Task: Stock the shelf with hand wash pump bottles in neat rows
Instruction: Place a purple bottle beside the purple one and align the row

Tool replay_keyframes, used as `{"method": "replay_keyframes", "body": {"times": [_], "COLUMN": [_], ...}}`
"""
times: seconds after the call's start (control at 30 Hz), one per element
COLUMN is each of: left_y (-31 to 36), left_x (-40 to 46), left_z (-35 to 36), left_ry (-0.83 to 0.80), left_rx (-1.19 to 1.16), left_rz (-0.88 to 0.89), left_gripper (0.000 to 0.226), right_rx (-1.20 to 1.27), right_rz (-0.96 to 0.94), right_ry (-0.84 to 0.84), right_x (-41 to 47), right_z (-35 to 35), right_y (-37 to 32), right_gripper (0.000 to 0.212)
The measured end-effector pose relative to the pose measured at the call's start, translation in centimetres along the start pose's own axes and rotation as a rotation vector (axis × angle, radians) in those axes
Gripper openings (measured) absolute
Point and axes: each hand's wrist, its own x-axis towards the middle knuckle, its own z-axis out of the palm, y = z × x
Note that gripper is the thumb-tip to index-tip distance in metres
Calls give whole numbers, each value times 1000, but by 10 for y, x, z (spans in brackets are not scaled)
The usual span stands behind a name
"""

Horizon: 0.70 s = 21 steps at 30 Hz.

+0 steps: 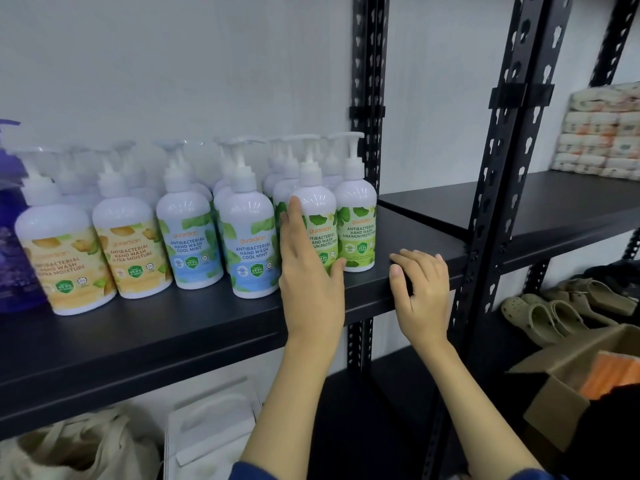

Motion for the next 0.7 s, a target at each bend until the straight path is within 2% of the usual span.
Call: {"method": "replay_keyframes", "body": {"times": [0.27, 0.5, 0.7], "left_y": [0, -4, -3], "left_x": [2, -3, -1], "left_z": [6, 5, 6], "left_ry": [-15, 38, 4], "left_rx": [90, 133, 130], "left_rz": [5, 59, 36], "left_gripper": [100, 96, 97], "right_rx": [0, 3, 5], "right_rz": [3, 12, 15], "right_ry": [-7, -10, -7], "right_x": [0, -1, 0], "right_z": [-1, -1, -1], "right_y": [-1, -2, -2], "right_gripper": [38, 38, 39]}}
